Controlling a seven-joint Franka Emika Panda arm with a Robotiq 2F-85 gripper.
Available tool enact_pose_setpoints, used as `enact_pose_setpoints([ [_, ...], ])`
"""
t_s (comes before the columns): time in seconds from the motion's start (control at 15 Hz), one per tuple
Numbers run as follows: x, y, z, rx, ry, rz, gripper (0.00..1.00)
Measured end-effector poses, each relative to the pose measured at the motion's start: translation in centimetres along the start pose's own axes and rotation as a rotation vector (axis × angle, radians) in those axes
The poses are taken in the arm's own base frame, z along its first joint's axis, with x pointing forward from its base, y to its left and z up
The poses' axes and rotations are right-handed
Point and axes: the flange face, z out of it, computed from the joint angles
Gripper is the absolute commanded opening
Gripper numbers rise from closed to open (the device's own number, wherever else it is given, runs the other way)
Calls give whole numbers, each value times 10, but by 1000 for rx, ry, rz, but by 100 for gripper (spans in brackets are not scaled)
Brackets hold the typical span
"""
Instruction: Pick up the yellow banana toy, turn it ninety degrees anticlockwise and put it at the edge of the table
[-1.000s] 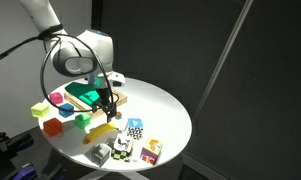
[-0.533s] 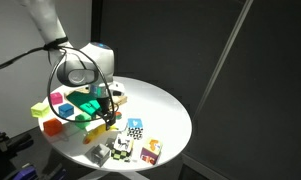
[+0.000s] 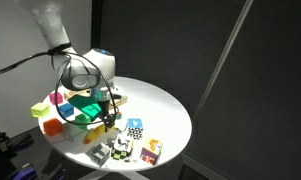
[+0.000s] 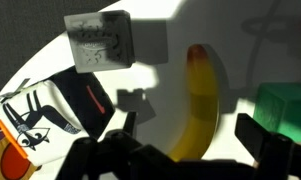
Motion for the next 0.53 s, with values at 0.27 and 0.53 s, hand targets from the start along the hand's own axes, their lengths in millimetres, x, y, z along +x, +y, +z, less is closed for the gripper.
enact_pose_setpoints([
  [0.27,3,-8,6,6,-7,-16,100],
  [0.53,4,-11,11,6,-6,-25,100],
])
